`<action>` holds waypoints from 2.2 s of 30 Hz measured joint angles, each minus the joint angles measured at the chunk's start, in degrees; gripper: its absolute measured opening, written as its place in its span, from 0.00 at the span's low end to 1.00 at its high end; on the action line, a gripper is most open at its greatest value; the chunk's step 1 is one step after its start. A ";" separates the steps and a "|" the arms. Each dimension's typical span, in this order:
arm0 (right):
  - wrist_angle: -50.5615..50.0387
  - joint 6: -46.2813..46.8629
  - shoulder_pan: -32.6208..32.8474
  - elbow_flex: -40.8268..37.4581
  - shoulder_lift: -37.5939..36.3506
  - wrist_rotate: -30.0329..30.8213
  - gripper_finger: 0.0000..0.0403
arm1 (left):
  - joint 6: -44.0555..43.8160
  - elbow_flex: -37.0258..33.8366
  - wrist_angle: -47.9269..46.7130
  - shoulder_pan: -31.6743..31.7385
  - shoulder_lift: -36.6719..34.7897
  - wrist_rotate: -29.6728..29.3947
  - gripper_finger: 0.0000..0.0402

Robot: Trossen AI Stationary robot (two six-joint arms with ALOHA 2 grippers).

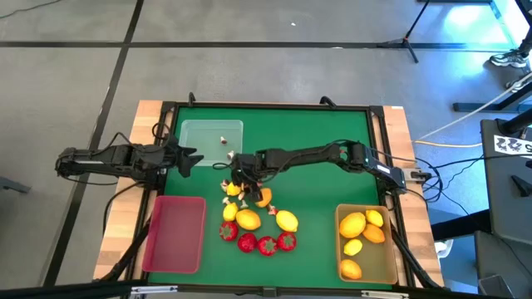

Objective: Sort produce into baskets
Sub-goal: Put the red mushroom into the transparent bin

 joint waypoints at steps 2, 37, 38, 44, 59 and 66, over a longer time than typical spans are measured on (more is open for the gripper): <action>0.94 0.30 0.00 -1.49 0.03 -0.41 0.62 | 0.00 0.00 0.01 0.00 0.00 0.00 0.69; -1.26 2.75 -0.06 -0.62 0.04 1.32 0.08 | -0.31 0.00 -0.01 0.00 0.00 0.00 0.69; -1.87 2.59 -0.06 0.01 0.04 1.69 0.09 | -0.32 0.00 -0.01 -0.02 0.01 0.02 0.69; -5.87 -0.14 -0.07 3.01 0.04 5.28 0.11 | -0.33 0.00 -0.01 0.00 0.00 0.02 0.69; -6.48 -3.26 -3.70 12.19 0.04 8.40 0.11 | -0.04 0.00 -0.01 -0.02 0.00 0.02 0.69; 2.10 -3.21 -7.47 13.42 0.04 8.44 0.11 | -0.02 0.00 -0.01 -0.01 0.00 0.02 0.69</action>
